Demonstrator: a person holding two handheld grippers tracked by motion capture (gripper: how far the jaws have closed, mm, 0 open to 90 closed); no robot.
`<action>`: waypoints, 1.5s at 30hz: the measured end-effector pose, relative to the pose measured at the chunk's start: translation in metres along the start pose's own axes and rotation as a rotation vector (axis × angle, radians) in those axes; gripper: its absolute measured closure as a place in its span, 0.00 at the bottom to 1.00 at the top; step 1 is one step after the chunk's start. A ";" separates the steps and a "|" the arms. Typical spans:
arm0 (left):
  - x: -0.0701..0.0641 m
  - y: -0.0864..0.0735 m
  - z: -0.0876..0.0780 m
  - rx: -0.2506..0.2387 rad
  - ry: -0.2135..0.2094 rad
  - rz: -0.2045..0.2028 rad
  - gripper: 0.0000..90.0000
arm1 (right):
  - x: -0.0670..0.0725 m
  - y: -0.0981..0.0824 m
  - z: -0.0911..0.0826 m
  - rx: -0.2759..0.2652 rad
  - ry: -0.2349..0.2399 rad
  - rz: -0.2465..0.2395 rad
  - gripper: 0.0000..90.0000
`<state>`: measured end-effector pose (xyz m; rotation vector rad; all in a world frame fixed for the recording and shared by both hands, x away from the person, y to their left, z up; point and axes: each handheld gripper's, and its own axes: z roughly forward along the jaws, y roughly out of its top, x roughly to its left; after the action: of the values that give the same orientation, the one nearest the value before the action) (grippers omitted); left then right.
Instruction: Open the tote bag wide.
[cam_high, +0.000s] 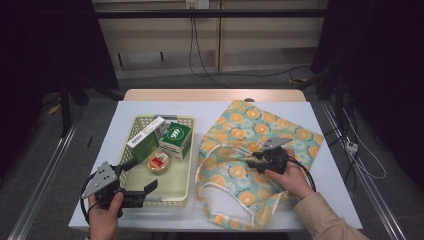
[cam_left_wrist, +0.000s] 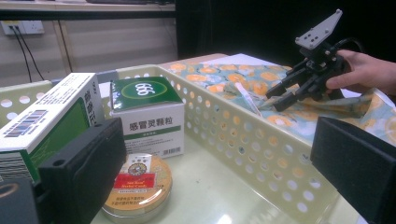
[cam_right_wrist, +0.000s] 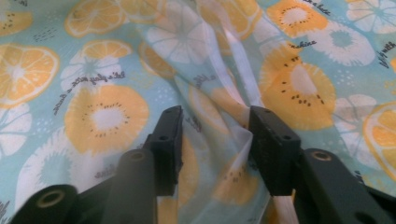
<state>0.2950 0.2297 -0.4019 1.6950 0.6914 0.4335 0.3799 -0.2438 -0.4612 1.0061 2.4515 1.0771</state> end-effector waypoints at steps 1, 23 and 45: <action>0.000 0.000 0.000 0.000 0.000 0.001 0.03 | -0.001 0.000 0.000 0.000 -0.007 0.002 0.69; 0.001 0.000 -0.001 -0.007 0.002 -0.004 0.03 | 0.013 0.007 -0.008 0.002 0.145 0.055 0.98; 0.000 0.001 0.000 -0.002 0.002 0.001 0.03 | 0.020 0.013 0.015 -0.010 0.004 -0.027 0.73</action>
<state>0.2948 0.2293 -0.4008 1.6929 0.6913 0.4360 0.3794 -0.2154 -0.4616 0.9657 2.4529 1.0830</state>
